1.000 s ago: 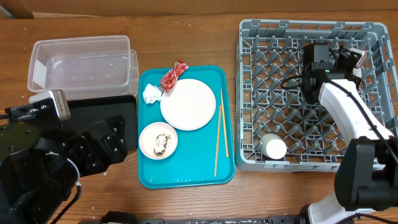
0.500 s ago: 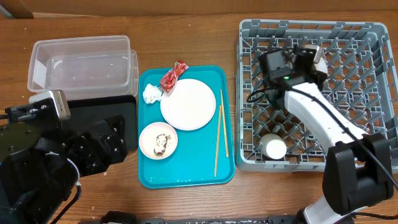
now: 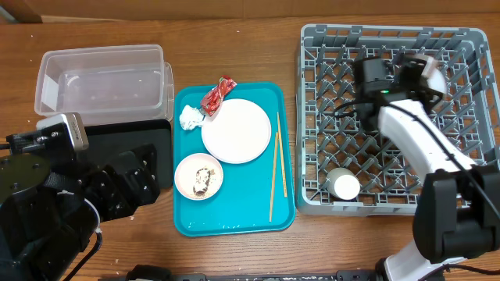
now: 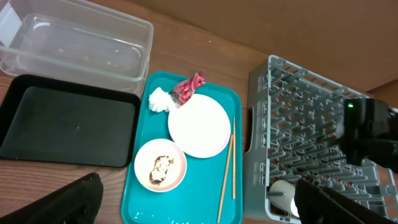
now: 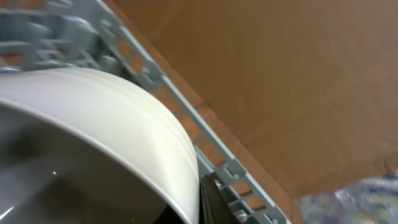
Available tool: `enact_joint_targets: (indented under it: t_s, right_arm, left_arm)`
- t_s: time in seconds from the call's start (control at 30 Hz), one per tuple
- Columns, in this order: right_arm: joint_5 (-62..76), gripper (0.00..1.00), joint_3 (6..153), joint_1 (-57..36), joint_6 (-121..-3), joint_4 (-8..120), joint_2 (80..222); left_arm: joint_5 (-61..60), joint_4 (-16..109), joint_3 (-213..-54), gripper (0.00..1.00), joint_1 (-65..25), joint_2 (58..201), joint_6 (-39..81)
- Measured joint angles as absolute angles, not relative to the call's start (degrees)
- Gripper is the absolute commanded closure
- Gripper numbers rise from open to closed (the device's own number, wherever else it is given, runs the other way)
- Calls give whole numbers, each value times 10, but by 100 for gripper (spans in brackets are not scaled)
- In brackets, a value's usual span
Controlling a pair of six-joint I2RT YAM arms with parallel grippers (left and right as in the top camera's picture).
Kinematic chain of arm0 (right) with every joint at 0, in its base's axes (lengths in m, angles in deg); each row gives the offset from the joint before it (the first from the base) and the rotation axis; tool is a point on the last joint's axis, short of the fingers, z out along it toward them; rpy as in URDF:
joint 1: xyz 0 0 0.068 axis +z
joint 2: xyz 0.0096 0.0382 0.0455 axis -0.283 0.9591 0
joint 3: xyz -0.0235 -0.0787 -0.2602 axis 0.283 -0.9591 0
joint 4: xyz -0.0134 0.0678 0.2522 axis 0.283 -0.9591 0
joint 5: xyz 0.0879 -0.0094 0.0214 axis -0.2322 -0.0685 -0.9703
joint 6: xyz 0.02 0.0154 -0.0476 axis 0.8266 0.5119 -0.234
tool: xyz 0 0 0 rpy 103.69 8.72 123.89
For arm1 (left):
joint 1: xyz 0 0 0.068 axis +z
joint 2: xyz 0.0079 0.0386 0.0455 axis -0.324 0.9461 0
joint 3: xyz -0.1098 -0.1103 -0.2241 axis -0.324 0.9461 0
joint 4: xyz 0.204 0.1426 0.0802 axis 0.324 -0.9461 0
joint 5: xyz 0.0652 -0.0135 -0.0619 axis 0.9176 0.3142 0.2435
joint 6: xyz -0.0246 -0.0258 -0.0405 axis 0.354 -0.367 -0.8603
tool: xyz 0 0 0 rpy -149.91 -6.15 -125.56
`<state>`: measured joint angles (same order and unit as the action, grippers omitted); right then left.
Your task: Sort waste into correct bins and load items into the dishwasher
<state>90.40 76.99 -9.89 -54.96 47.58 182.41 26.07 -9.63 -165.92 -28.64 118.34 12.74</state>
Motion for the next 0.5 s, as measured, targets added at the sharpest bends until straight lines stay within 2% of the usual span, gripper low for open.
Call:
enact_joint_targets:
  t_s: [0.23,0.5]
  right_arm:
    - [868,96,770,-170,-549,471,1824]
    - [848,96,759,-174,-549,482,1828]
  left_arm:
    - [261,-96,-1659,0,-287,1183,127]
    - [261,-96,-1659,0,-287,1183,127]
